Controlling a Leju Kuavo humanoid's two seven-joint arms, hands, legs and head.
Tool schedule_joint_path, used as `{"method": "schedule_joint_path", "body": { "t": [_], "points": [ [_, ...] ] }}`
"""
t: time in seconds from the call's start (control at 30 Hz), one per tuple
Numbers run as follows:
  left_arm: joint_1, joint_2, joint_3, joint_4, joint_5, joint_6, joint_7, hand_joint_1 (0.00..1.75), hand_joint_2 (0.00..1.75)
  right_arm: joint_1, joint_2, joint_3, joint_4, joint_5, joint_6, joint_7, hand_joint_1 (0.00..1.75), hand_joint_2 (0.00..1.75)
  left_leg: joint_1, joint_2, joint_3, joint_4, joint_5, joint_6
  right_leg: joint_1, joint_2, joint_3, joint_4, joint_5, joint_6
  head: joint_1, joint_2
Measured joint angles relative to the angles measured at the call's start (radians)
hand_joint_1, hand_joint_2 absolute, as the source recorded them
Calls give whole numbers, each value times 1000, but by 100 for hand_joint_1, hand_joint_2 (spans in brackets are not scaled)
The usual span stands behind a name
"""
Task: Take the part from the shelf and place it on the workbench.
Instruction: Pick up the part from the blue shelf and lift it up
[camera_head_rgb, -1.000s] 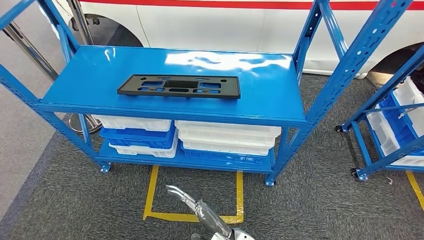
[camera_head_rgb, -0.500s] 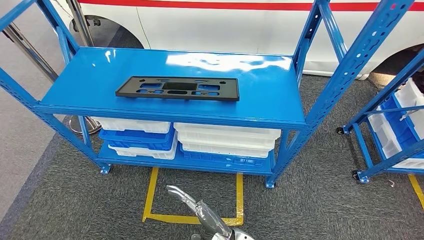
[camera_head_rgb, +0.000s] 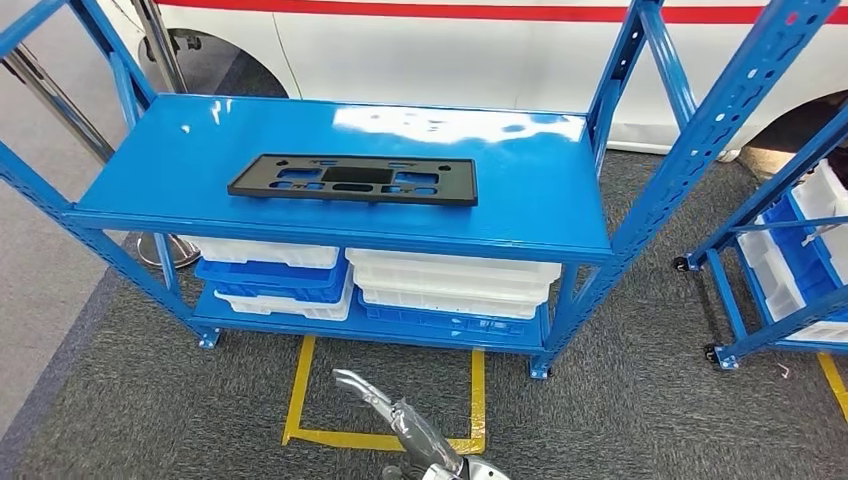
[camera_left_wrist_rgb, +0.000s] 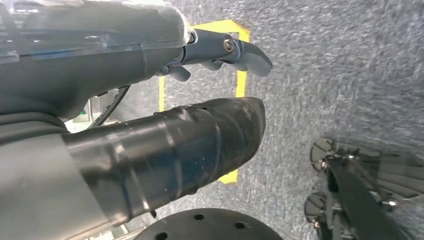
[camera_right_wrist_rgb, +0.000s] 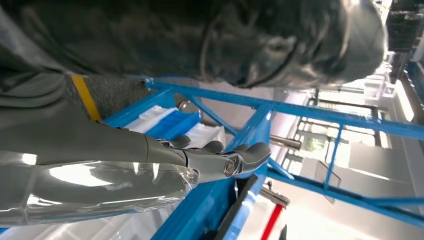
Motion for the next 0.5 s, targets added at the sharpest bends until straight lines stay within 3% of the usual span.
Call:
{"method": "schedule_joint_path", "body": {
  "t": [0.1,0.2,0.23,0.27,0.3,0.33,0.4,0.43,0.5],
  "points": [
    [0,-1,0,0,0,0,0,0,0,-1,0,0,-3,0,0,0,0,0,9,3,15,-21,7,12,1,1,-13,37,-28,15,1,0],
    [0,-1,0,0,2,0,0,0,0,0,-2,0,-4,-1,0,0,0,0,10,5,21,-26,5,23,-3,2,-105,213,-104,25,1,0],
    [0,-1,0,0,2,0,-1,0,0,1,-3,0,-4,-1,0,0,0,0,9,5,22,-25,4,25,-6,2,-132,258,-112,28,1,0],
    [1,-1,0,0,2,1,-1,0,0,2,-4,0,-4,-1,0,0,0,0,10,4,24,-24,1,24,-9,1,-142,267,-100,30,1,0],
    [1,-1,0,0,2,1,-1,0,0,4,-5,0,-4,-1,0,0,0,0,10,2,28,-23,-2,23,-12,1,-135,243,-72,32,2,0],
    [2,-2,0,0,2,2,-1,0,0,6,-6,0,-4,-1,0,0,0,0,11,1,33,-21,-8,20,-15,1,-108,181,-31,32,2,0],
    [2,-4,0,0,2,4,0,0,0,10,-9,0,-8,0,0,-2,0,0,9,-1,39,-14,-20,9,-17,2,-52,62,17,29,2,0],
    [2,-4,-1,0,2,5,0,0,0,13,-10,0,-10,0,0,-3,0,0,8,-1,39,-10,-25,3,-16,2,-36,26,25,26,1,0],
    [1,-6,-1,0,2,8,0,0,0,21,-14,0,-16,2,0,-6,0,0,7,-1,39,-8,-29,-7,-11,5,-32,14,17,17,1,0]
  ]
}}
